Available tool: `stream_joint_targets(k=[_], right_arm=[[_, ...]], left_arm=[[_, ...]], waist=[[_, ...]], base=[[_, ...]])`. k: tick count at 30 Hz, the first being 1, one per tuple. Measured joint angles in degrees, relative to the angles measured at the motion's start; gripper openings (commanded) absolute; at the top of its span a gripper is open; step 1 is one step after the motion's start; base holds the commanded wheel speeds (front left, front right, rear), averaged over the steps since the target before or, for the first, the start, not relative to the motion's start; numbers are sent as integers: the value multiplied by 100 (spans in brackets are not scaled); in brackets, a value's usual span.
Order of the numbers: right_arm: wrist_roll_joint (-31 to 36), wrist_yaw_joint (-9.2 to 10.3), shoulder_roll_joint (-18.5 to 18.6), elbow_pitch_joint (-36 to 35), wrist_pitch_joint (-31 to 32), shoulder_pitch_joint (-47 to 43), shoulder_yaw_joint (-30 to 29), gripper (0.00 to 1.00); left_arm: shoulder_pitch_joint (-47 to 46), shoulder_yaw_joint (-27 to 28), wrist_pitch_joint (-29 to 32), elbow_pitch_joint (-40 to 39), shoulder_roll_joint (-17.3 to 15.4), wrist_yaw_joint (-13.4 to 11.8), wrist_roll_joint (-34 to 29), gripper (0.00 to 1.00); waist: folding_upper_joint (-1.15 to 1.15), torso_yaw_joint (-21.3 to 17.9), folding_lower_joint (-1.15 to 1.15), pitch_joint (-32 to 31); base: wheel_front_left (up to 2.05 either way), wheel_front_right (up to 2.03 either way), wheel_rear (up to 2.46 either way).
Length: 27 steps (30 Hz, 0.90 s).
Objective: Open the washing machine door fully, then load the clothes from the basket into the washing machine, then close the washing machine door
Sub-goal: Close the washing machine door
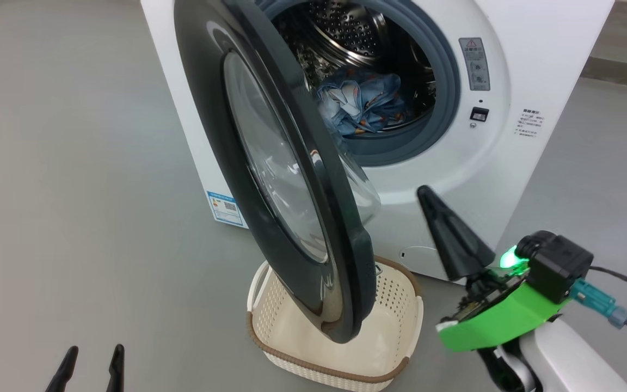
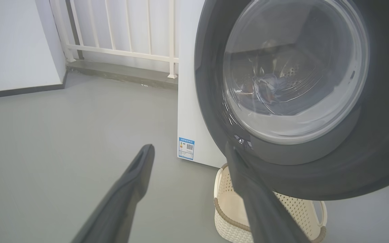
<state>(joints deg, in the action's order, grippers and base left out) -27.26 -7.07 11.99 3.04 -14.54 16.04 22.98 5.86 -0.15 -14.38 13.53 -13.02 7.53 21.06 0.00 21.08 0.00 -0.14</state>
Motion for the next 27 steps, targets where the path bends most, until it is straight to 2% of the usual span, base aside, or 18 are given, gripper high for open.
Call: stream_joint_targets(k=[7,13,20,27], right_arm=[[16,0,-26,-601,0,0,632,0],[15,0,-33,-736,0,-7,1183,0],[-109,0,-76,-458,0,-52,1745,0],[-235,0,-102,-19,0,-229,1968,0]], left_arm=[[4,7,0,-34,0,0,0,100],[9,18,0,-81,10,0,-9,100],[24,19,0,-103,33,0,-15,100],[25,40,0,-110,77,0,-33,100]], waist=[[0,33,0,-51],[0,52,0,-78],[0,113,0,-67],[0,166,0,-48]], base=[[0,0,0],[0,0,0],[0,0,0],[0,0,0]])
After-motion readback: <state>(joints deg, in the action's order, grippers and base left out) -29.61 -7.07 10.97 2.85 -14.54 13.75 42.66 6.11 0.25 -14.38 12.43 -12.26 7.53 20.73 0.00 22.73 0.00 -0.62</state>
